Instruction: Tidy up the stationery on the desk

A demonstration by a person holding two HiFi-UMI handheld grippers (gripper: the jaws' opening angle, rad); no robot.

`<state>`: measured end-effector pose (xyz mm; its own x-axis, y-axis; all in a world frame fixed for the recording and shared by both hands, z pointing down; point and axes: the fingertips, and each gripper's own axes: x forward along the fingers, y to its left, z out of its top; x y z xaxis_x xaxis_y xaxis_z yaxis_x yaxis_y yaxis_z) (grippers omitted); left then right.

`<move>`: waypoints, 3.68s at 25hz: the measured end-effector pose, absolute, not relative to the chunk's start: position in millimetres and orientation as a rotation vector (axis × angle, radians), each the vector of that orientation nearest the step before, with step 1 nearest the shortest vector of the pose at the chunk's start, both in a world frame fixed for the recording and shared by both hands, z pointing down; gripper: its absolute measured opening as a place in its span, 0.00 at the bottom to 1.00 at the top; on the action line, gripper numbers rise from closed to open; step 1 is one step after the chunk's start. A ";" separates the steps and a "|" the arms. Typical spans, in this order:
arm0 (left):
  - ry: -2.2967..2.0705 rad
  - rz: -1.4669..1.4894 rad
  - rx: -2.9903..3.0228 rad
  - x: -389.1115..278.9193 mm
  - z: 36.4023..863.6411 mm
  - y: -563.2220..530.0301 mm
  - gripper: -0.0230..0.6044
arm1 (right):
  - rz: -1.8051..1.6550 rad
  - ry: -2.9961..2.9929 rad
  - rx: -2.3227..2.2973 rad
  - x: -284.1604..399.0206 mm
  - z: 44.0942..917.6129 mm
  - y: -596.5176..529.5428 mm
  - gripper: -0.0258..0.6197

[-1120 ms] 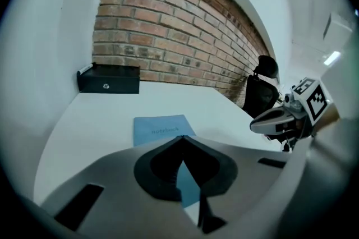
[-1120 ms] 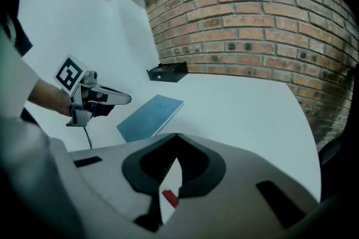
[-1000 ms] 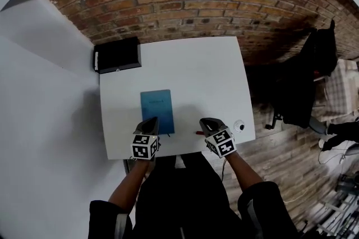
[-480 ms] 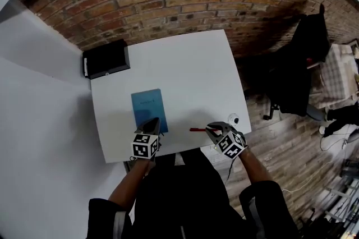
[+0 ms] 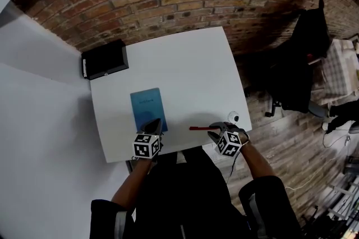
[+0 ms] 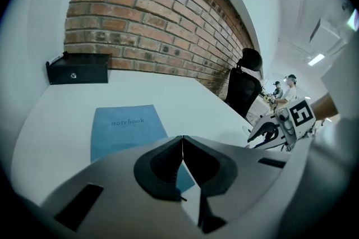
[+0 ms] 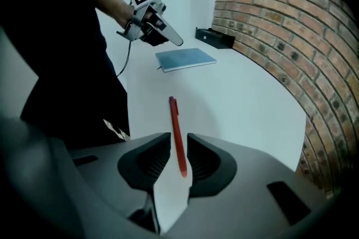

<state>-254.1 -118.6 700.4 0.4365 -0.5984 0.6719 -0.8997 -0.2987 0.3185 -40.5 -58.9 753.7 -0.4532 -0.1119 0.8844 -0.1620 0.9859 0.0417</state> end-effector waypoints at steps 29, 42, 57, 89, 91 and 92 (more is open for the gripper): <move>-1.266 0.565 1.924 -259.3 715.9 -93.1 0.06 | 0.050 -1.919 0.051 -26.2 784.1 -59.4 0.14; -1.265 0.552 1.922 -262.8 716.4 -92.6 0.06 | 0.114 -1.954 0.104 -34.8 775.7 -61.7 0.14; -1.282 0.510 1.920 -277.4 712.8 -97.2 0.06 | 0.285 -2.016 0.332 -63.8 751.9 -101.7 0.14; -1.147 0.520 1.981 -342.3 725.0 -103.9 0.06 | 0.923 -1.879 0.893 -188.5 755.7 -124.3 0.14; -1.132 0.524 1.984 -344.7 726.4 -102.8 0.06 | 0.957 -1.847 0.909 -193.7 757.9 -123.0 0.14; -1.127 0.527 1.985 -346.1 727.2 -101.9 0.06 | 0.968 -1.831 0.916 -196.1 759.0 -122.5 0.14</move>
<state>-346.1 -101.9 727.2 0.5216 -0.5306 0.6681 -0.8529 -0.3050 0.4237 -196.1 -122.5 759.0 -0.3716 -0.2075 0.9049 -0.8646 0.4323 -0.2560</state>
